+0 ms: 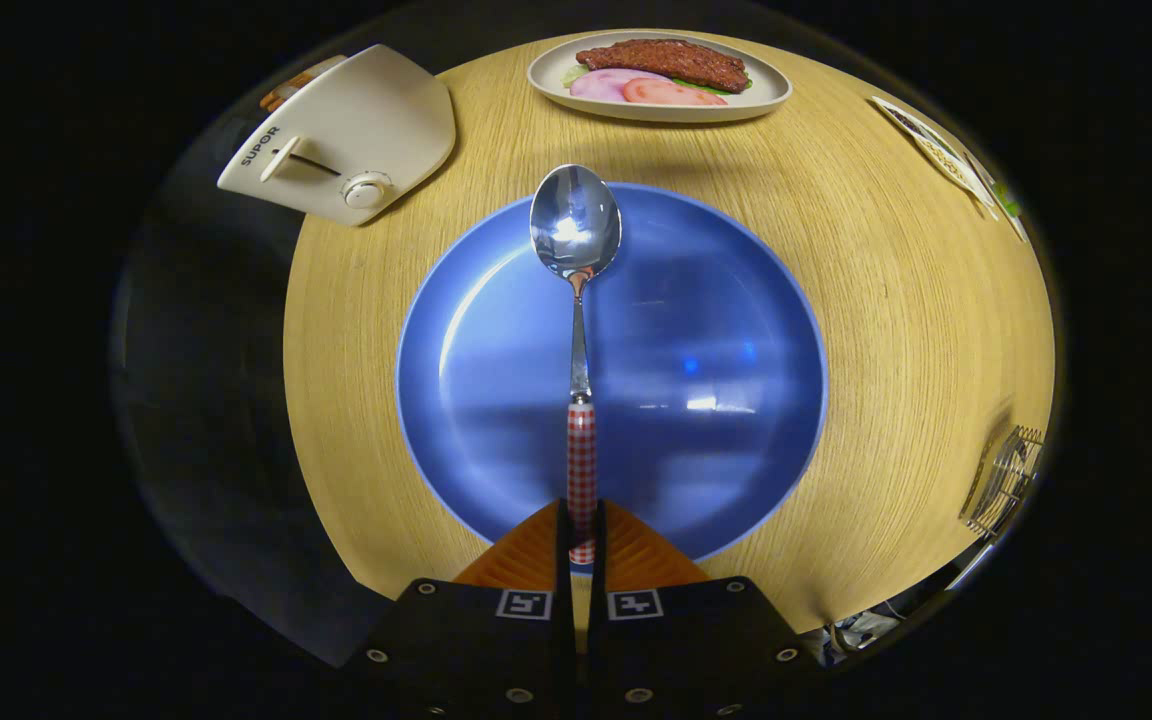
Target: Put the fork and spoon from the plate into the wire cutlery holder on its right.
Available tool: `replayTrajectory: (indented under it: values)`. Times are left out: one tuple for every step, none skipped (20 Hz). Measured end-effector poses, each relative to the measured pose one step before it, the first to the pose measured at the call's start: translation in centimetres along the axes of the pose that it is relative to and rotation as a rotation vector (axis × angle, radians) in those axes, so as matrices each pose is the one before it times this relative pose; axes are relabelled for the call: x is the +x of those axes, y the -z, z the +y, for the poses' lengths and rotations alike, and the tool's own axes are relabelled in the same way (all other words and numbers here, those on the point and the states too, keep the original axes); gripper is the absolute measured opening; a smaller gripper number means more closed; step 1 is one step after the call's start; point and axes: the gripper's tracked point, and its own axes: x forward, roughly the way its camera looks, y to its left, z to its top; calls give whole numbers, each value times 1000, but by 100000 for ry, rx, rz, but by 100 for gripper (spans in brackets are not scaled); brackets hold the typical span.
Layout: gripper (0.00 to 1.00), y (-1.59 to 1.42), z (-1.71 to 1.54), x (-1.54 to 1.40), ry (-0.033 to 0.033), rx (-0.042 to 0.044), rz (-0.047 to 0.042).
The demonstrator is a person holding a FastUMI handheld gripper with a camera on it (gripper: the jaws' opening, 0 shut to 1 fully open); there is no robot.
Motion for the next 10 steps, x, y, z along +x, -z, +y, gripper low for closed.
replayTrajectory:
  values:
    - [6, 202, -418, -927, -488, -767, -663]
    - [6, 97, -434, -976, -493, -298, -947]
    - [6, 166, -572, -1083, -344, -81, -408]
    - [6, 102, -525, -1138, -605, -207, -594]
    - [6, 190, -679, -1132, -524, -379, -498]
    - [6, 261, -917, -1263, -185, -927, -91]
    - [6, 341, -1292, -1422, 326, -808, -363]
    - [6, 319, -1571, -1353, 1401, -309, -488]
    - [6, 386, -1546, -1263, 1226, 66, -426]
    - [6, 411, -1531, -1056, 793, 840, -226]
